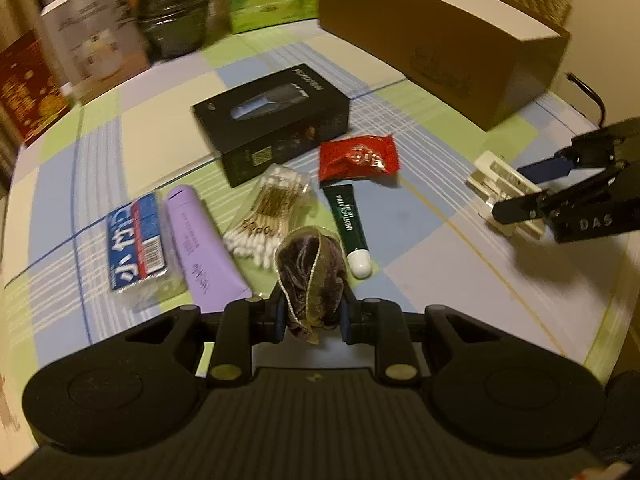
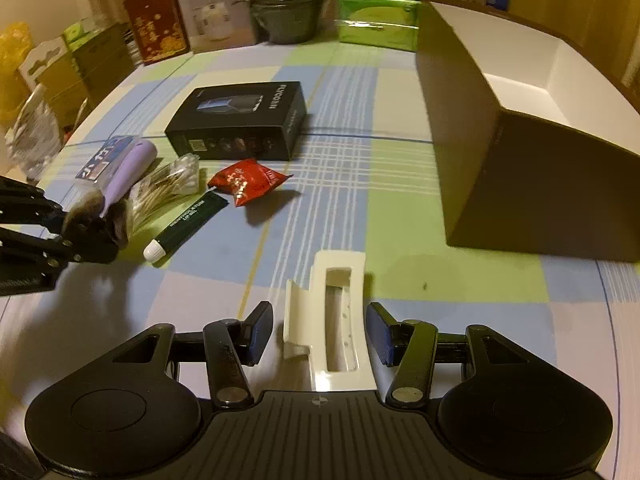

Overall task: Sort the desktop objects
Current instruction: 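Carry the hair clip and mesh pouch with both grippers over the box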

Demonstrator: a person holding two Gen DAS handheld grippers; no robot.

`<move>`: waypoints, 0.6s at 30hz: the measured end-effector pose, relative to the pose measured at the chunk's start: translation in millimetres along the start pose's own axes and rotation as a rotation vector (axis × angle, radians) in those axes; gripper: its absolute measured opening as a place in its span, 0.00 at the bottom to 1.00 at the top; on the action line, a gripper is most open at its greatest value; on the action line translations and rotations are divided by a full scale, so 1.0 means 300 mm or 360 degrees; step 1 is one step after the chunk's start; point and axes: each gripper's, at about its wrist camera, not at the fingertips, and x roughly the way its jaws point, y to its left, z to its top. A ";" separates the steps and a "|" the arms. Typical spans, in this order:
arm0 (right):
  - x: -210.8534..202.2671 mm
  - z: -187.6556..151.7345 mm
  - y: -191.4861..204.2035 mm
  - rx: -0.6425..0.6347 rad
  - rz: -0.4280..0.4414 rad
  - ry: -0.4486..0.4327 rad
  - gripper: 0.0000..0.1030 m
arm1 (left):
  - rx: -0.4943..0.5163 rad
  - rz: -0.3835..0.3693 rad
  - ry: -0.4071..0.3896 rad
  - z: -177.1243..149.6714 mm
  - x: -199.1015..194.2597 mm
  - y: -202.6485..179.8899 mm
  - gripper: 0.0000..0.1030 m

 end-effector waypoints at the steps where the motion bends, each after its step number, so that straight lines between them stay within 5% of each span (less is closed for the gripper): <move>1: 0.004 0.002 -0.002 -0.0018 0.0010 0.0007 0.48 | -0.0024 0.0010 -0.0001 0.000 -0.011 -0.001 0.20; 5: 0.017 0.007 -0.017 -0.0100 0.0064 0.0054 0.37 | -0.0095 0.0073 -0.0007 0.007 -0.054 -0.019 0.20; 18: -0.157 0.068 -0.148 -0.0147 0.0274 -0.0043 0.37 | -0.0129 0.0068 -0.0144 0.148 -0.145 -0.219 0.20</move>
